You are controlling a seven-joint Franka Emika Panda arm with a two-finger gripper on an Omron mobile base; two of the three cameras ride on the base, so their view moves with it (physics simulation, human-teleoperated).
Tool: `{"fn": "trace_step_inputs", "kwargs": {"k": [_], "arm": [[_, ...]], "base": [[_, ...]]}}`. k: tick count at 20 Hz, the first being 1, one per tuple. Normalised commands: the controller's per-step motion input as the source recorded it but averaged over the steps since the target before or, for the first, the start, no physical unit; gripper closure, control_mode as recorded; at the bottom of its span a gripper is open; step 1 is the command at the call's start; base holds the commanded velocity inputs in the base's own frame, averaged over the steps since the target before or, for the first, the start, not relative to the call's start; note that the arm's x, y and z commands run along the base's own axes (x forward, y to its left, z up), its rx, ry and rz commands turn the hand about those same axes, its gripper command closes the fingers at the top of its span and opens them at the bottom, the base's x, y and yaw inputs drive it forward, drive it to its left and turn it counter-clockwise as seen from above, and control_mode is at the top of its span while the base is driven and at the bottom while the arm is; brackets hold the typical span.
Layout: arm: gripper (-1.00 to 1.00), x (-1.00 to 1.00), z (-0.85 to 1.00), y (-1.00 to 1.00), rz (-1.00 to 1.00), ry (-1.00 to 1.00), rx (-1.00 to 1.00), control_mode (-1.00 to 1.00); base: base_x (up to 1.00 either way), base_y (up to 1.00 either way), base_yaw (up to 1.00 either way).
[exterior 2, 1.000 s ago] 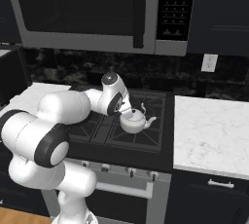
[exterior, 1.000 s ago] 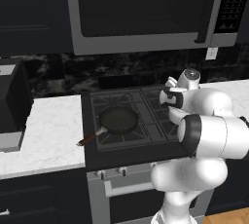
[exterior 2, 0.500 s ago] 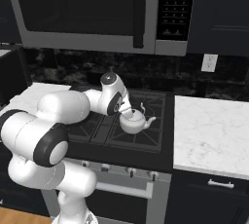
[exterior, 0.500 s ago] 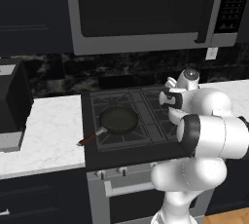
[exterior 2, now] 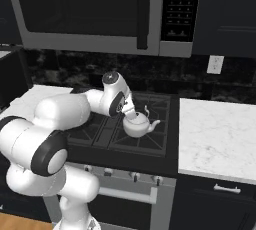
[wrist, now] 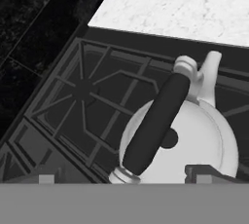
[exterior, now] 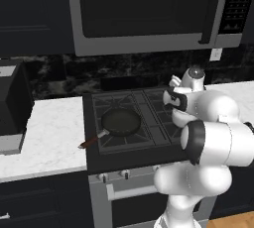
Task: Pick the kettle from the counter and place it on a stove burner. Then turn the burner on.
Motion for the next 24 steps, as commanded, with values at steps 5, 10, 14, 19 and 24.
{"fn": "trace_step_inputs", "kwargs": {"k": [5, 10, 14, 19, 24], "arm": [[-1.0, -0.31, 0.37, 0.0, 0.0, 0.0, -0.08, -1.0], [-1.0, -0.85, 0.28, 0.0, 0.04, -0.15, -0.12, -1.0], [-1.0, -1.0, 0.17, -0.33, 0.1, -0.35, -0.11, -1.0], [-1.0, -1.0, 0.17, -0.83, 0.1, -0.43, -0.04, -1.0], [-1.0, -1.0, 0.07, -1.0, 0.1, -0.31, -0.01, -1.0]], "base": [[0.0, 0.0, 0.0], [0.0, 0.0, 0.0], [0.0, 0.0, 0.0], [0.0, 0.0, 0.0], [0.0, 0.0, 0.0]]}}
